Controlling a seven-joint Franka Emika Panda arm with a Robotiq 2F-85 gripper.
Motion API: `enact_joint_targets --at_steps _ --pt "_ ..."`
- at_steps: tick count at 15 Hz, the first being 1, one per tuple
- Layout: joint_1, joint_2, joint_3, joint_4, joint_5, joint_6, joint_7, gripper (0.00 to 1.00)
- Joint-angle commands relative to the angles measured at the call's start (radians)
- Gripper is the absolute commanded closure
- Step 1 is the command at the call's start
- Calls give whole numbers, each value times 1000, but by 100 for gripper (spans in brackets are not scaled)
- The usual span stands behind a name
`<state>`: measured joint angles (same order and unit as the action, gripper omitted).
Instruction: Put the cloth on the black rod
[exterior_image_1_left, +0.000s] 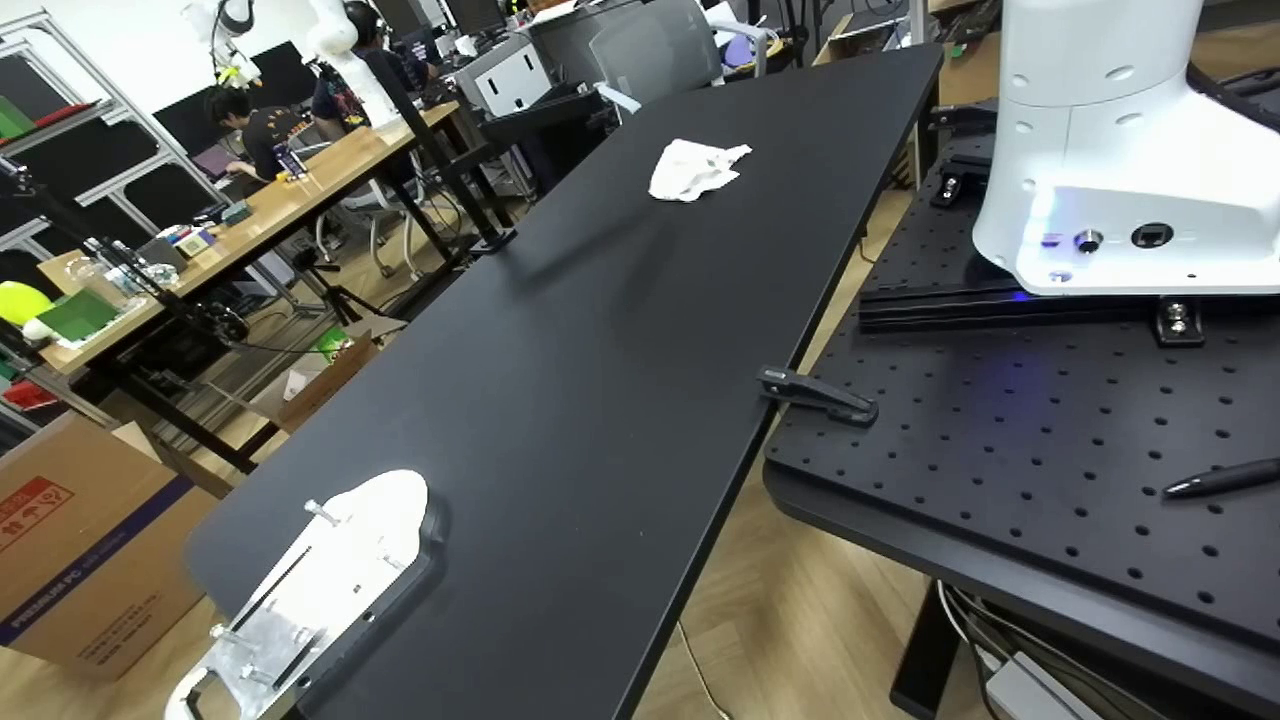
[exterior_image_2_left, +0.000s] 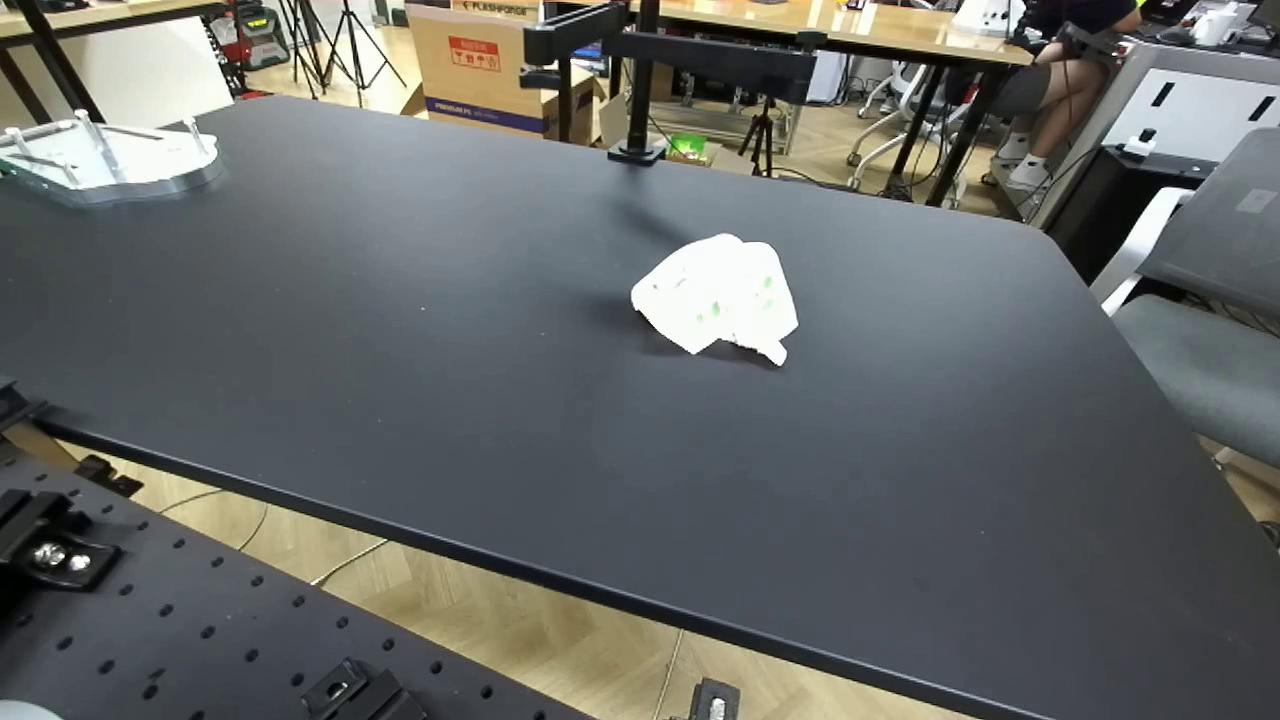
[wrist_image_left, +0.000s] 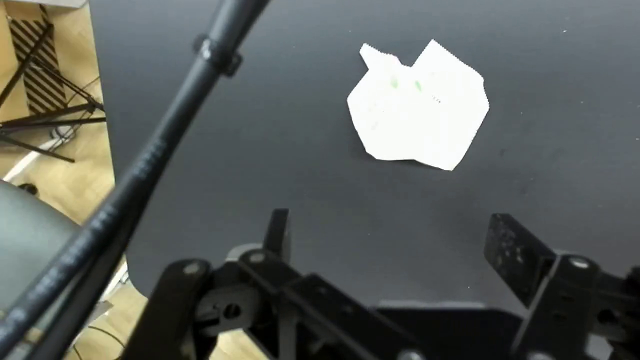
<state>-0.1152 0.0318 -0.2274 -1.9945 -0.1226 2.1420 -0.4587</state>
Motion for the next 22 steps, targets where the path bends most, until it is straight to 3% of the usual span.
enact_joint_targets --at_steps 1,3,4,9,14,22 --pt "-22 91 38 36 -19 19 -130 0" --pt "-32 131 48 34 -33 18 -186 0" --pt "-29 95 53 7 -19 23 -131 0" --pt "-35 121 61 12 -24 44 -153 0" --pt "-40 131 80 -57 3 278 -151 0" --pt "-78 238 94 -163 62 440 -151 0"
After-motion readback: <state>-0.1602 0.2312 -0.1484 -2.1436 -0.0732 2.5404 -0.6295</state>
